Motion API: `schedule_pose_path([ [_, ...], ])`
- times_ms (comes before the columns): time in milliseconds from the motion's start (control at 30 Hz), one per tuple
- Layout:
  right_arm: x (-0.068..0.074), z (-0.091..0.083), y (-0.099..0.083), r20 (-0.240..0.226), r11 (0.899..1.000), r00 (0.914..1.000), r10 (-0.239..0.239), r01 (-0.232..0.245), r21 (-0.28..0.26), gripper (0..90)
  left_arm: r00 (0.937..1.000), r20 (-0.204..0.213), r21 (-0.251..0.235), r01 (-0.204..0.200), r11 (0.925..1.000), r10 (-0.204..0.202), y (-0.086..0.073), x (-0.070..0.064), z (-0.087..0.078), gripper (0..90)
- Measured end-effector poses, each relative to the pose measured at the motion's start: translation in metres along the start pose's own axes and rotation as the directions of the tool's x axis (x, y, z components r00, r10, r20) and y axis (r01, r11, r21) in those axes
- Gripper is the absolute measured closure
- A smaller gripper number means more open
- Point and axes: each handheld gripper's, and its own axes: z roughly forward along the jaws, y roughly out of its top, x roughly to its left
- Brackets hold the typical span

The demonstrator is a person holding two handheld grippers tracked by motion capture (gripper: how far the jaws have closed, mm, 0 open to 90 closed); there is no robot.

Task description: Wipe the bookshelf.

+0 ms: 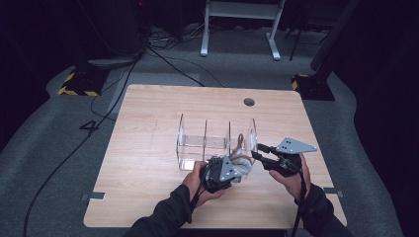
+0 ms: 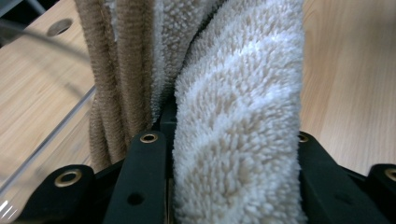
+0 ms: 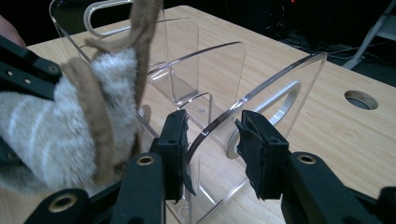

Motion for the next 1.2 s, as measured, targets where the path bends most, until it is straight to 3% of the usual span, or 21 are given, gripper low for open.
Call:
schedule_pose_path([
  [200,-0.002,0.0,-0.001,-0.011,1.0,0.9999,-0.004,0.004,-0.004,62.9,0.9968,-0.028,0.012,0.076,0.9971,-0.075,-0.033,0.023,-0.033,66.5],
  [333,-0.001,-0.001,0.0,-0.009,1.0,0.9999,-0.007,0.007,-0.001,63.0,0.9936,-0.077,0.031,0.086,0.9958,-0.083,-0.052,0.031,-0.048,66.4],
  [600,-0.001,-0.001,0.0,-0.012,1.0,0.9999,-0.011,0.011,-0.002,63.4,0.9822,-0.128,0.035,0.143,0.9891,-0.138,-0.077,0.047,-0.076,66.0],
  [833,-0.001,-0.001,0.0,-0.014,1.0,0.9998,-0.011,0.011,0.0,63.6,0.9681,-0.17,0.027,0.191,0.9811,-0.184,-0.096,0.059,-0.093,66.2],
  [967,-0.001,-0.002,0.0,-0.015,1.0,0.9998,-0.01,0.01,0.0,63.8,0.969,-0.162,0.024,0.192,0.981,-0.186,-0.095,0.06,-0.091,66.1],
  [1200,-0.002,-0.002,0.0,-0.018,1.0,0.9998,-0.012,0.012,0.002,64.1,0.9812,-0.126,0.023,0.15,0.9884,-0.146,-0.079,0.05,-0.076,66.5],
])
